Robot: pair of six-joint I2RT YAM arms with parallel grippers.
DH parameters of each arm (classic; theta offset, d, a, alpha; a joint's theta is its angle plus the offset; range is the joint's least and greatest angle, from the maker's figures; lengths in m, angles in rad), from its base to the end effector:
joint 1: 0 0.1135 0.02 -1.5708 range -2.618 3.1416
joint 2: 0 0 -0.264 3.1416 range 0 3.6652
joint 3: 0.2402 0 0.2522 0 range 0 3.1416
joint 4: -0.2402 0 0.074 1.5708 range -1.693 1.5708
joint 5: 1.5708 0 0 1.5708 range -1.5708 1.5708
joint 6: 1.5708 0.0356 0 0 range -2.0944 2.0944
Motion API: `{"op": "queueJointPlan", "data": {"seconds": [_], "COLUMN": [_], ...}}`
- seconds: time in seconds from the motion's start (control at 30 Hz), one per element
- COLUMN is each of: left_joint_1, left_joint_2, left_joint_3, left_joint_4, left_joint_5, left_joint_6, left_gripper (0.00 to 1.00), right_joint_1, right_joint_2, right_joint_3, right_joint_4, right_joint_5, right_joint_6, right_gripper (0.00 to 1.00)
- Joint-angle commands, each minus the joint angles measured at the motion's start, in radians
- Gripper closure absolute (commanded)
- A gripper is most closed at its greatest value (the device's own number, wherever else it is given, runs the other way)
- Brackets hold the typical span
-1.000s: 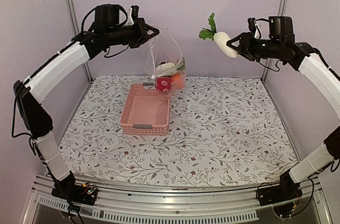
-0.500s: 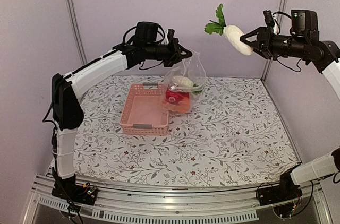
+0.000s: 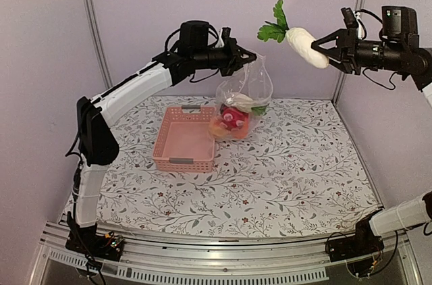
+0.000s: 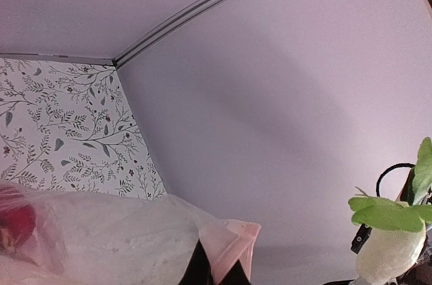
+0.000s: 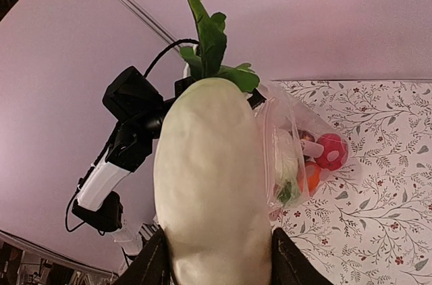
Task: Place the food in the zip-top bag and seal the zipper
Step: Place the zipper food storage bag at the center of the board.
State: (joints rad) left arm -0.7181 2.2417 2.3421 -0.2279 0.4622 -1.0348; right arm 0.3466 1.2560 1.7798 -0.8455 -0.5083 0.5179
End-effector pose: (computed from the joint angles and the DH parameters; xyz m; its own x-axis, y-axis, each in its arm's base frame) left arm 0.3863 -0.3586 0.3911 -0.8416 -0.2866 -0.4578 0.3885 0.2675 -0.8817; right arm 0.2011 0.0911 0.5058 -0.6203 0.2358 -0.7481 -0.4879 0.6308 0.6034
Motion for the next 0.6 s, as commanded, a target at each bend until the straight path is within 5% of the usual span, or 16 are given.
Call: {"op": "queueJointPlan", "data": {"seconds": [0.0, 0.23, 0.57], "left_joint_1": [-0.009, -0.005, 0.023], "left_joint_2": [-0.002, 0.111, -0.057], "left_joint_3": [0.046, 0.236, -0.153], "left_joint_4": [0.100, 0.200, -0.122], "left_joint_5": [-0.009, -0.037, -0.150], "left_joint_6": [-0.042, -0.152, 0.046], "left_gripper": [1.00, 1.00, 1.00], "right_joint_1": [0.001, 0.002, 0.003], "right_joint_2": [0.022, 0.060, 0.078], "right_joint_3": [0.020, 0.108, 0.049], "right_joint_4": [-0.022, -0.030, -0.045], "right_joint_5": [-0.026, -0.021, 0.018], "right_joint_6": [0.012, 0.007, 0.007], "right_gripper": [0.78, 0.78, 0.79]}}
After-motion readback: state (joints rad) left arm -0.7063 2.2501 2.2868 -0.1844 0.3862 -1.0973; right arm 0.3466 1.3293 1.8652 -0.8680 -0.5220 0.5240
